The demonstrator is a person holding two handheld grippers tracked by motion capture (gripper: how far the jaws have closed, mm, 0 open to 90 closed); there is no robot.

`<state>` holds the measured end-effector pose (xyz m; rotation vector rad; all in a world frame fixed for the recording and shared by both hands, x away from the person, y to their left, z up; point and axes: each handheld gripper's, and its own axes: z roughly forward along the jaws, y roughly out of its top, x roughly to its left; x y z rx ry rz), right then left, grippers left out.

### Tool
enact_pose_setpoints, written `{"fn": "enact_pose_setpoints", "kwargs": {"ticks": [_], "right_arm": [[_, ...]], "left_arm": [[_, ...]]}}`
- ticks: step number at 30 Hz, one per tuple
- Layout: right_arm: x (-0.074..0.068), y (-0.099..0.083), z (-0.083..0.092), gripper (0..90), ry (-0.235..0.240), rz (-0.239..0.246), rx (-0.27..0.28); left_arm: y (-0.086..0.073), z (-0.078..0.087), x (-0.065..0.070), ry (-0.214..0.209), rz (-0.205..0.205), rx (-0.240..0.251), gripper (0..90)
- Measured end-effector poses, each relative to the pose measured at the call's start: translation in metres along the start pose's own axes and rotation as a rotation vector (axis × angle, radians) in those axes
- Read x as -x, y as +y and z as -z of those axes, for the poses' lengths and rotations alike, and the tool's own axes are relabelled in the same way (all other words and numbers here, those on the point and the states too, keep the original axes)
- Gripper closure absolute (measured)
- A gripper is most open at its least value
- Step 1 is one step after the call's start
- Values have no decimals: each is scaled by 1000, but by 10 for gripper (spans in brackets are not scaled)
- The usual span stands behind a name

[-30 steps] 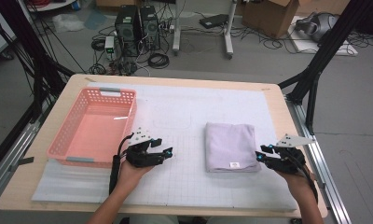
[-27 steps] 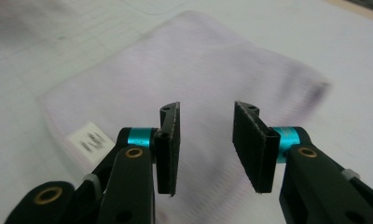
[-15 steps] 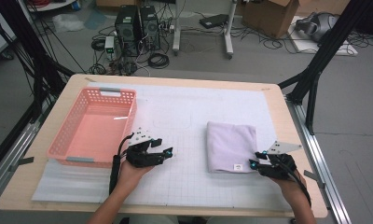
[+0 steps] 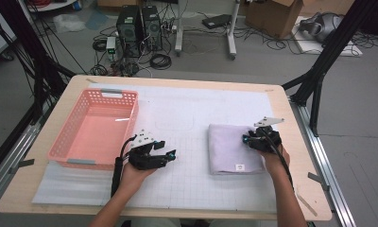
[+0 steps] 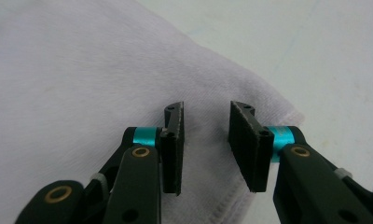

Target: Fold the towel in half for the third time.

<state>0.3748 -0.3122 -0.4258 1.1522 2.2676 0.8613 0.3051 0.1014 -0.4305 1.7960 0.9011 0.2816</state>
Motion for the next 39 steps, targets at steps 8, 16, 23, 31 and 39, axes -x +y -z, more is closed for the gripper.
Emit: {"fn": "enact_pose_setpoints", "kwargs": {"ticks": [8, 16, 23, 31, 39], "right_arm": [[4, -5, 11, 559, -5, -66, 82], [-12, -32, 51, 578, 96, -16, 144], [-20, -55, 56, 631, 65, 17, 81], [-17, -71, 87, 451, 57, -71, 178], [-22, -74, 102, 258, 34, -57, 259]], "left_arm": [[0, 0, 0, -2, 0, -1, 390], [0, 0, 0, -4, 3, 9, 383], [0, 1, 1, -7, -3, 18, 375], [1, 0, 2, -29, -24, 32, 318], [1, 1, 4, -28, -8, 54, 217]]}}
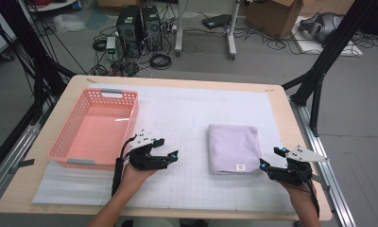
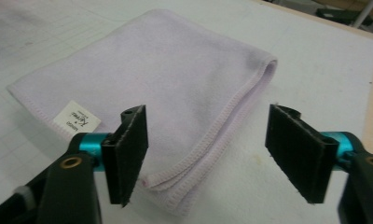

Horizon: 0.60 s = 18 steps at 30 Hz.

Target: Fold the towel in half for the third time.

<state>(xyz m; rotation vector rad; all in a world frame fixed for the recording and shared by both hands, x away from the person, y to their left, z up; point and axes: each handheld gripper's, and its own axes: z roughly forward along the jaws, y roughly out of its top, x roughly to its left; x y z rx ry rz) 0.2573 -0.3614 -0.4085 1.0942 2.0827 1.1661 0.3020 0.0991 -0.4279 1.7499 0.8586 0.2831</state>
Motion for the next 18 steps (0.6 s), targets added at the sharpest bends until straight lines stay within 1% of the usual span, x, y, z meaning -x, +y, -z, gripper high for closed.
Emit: {"fn": "enact_pose_setpoints", "kwargs": {"ticks": [1, 2, 4, 5, 7, 10, 11, 13, 18], "right_arm": [[1, 0, 1, 253, -5, -2, 11], [0, 1, 2, 246, -7, -9, 14], [1, 1, 2, 241, -9, -5, 19], [1, 0, 1, 240, -15, 1, 15], [2, -1, 0, 239, -16, -5, 12], [1, -1, 0, 238, -13, -4, 11], [1, -1, 0, 238, -13, -4, 11], [-1, 0, 0, 238, -7, -8, 15], [-1, 0, -1, 237, -5, 0, 17]], "left_arm": [[0, 0, 0, -1, -6, 2, 186], [0, 1, 0, 0, -5, 4, 183], [0, 1, 0, -2, -3, 9, 183], [0, 1, 0, 0, -8, 5, 183], [0, 1, 0, 0, -10, 6, 184], [0, 0, 1, -14, -31, 1, 193], [0, 0, 1, -14, -31, 1, 193], [0, -1, 1, -19, -17, 9, 193], [1, 0, 1, -19, -14, 13, 197]]}}
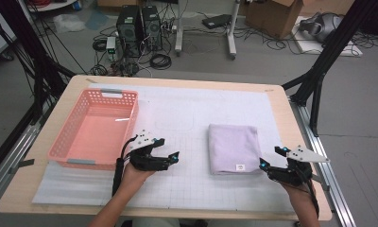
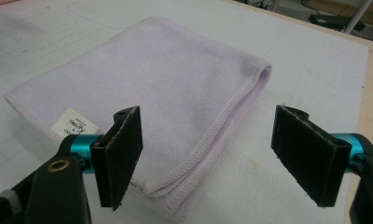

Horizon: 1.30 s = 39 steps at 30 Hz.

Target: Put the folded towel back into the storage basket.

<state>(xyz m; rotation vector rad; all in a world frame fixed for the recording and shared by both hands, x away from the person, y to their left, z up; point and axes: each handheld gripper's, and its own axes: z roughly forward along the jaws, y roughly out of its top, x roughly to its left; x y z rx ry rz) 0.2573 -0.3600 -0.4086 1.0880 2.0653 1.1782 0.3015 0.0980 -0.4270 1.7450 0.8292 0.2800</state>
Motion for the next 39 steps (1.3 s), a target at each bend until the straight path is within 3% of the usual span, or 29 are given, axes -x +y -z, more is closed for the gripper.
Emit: {"fn": "enact_pose_setpoints", "kwargs": {"ticks": [9, 16, 20, 24, 31, 32, 37, 38, 39], "right_arm": [[-1, 0, -3, 237, 16, -1, -10], [0, -2, -3, 237, 21, 1, -16], [0, -2, -3, 237, 29, 4, -19], [0, -1, -3, 237, 32, 8, -22], [0, -1, -2, 237, 30, 6, -21], [0, -1, -2, 237, 30, 6, -22], [1, -1, -3, 237, 32, 9, -20], [1, -1, -3, 237, 33, 9, -20], [1, -1, -3, 237, 33, 7, -20]], "left_arm": [[-1, -3, -2, 4, -1, -3, 198], [-2, -11, 1, 2, -34, 27, 197], [0, -22, 2, -14, -1, -5, 216], [6, -30, 4, -28, 19, -20, 179], [23, -57, 13, -70, 50, -48, 186], [26, -67, 15, -87, 60, -65, 191], [29, -88, 19, -93, 73, -116, 212], [29, -96, 20, -100, 114, -126, 216], [29, -101, 20, -104, 121, -138, 217]]}}
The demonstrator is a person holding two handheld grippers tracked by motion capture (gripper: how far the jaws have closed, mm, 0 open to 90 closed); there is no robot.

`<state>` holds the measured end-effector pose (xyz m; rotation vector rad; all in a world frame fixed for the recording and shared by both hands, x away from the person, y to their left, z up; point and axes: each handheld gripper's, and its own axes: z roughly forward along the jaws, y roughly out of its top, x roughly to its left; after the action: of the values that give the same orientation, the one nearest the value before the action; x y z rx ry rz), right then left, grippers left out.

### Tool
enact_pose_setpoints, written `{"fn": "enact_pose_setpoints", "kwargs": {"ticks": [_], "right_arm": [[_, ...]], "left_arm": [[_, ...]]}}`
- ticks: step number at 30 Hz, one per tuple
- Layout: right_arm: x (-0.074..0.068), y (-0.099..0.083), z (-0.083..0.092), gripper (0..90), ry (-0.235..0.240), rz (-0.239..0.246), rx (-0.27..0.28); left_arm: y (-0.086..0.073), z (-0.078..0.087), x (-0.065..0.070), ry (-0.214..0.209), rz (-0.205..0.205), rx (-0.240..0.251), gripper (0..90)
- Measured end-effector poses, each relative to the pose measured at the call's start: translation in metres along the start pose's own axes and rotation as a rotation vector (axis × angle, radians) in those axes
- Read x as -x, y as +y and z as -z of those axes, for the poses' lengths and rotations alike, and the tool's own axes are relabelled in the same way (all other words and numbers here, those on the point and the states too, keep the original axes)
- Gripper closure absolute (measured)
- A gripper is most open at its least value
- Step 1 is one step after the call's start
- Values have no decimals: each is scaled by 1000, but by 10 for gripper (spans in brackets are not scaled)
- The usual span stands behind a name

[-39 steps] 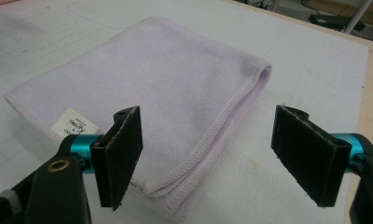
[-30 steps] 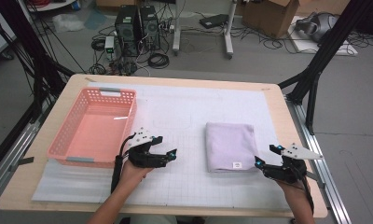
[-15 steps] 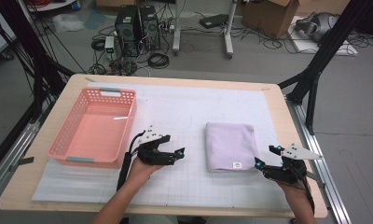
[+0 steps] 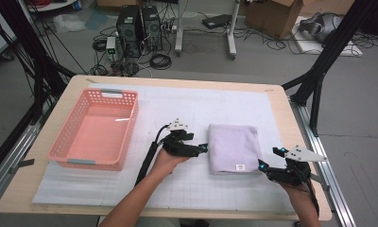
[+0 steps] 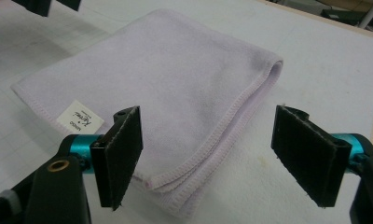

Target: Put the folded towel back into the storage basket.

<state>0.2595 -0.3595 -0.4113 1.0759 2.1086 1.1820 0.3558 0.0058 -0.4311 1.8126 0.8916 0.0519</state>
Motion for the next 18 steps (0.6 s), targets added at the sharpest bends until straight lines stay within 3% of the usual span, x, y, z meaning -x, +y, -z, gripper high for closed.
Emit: {"fn": "enact_pose_setpoints", "kwargs": {"ticks": [5, 10, 18], "right_arm": [[0, 0, -1, 237, 5, 1, -1], [0, 0, -1, 237, 7, 5, -3], [0, 0, -2, 237, 10, 1, -5]], "left_arm": [[3, -18, 3, 5, 10, -39, 226], [2, -39, 8, 3, 58, -75, 227], [-1, -50, 11, -1, 86, -103, 228]]}}
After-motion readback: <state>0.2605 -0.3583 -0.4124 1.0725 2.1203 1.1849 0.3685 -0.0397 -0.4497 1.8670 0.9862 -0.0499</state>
